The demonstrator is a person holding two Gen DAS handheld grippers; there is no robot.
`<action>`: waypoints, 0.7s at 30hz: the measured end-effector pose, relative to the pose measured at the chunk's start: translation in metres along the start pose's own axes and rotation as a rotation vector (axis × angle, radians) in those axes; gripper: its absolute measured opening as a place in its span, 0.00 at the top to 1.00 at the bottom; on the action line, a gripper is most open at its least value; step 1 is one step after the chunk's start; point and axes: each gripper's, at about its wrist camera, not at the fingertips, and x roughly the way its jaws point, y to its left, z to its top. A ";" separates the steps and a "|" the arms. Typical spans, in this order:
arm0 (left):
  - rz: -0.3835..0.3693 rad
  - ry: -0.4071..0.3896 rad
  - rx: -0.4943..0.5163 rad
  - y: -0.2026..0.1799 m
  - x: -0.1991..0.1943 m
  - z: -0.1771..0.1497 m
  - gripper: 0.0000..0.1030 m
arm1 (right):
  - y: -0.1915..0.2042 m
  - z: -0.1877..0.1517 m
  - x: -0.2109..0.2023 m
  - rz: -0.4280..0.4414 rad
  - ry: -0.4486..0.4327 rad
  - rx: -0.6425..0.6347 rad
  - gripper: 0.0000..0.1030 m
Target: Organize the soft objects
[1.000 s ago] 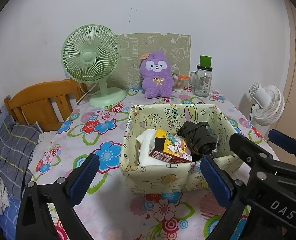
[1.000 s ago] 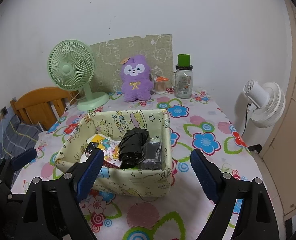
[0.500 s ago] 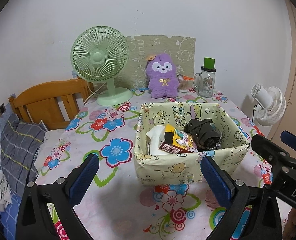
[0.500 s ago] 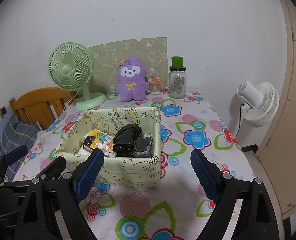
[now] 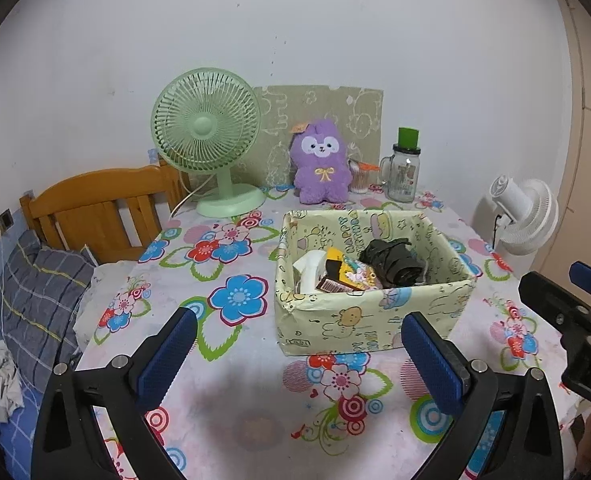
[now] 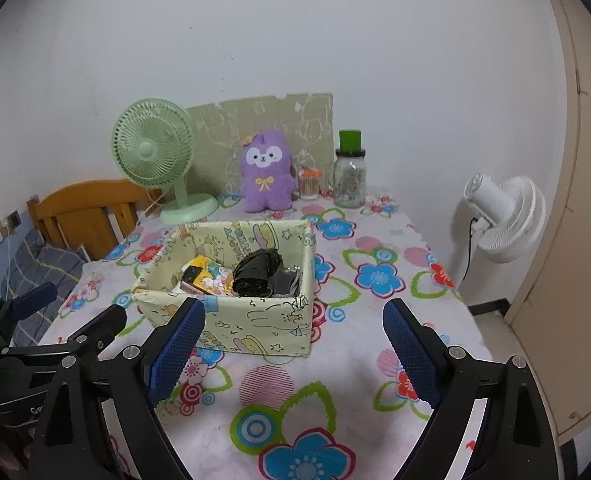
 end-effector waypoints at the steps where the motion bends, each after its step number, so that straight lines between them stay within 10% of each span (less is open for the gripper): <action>1: -0.005 -0.007 0.003 -0.001 -0.004 0.000 0.00 | 0.000 0.000 -0.006 0.005 -0.010 -0.003 0.10; 21: -0.044 -0.086 -0.009 -0.003 -0.065 -0.003 0.00 | 0.004 -0.005 -0.065 -0.029 -0.117 -0.013 0.01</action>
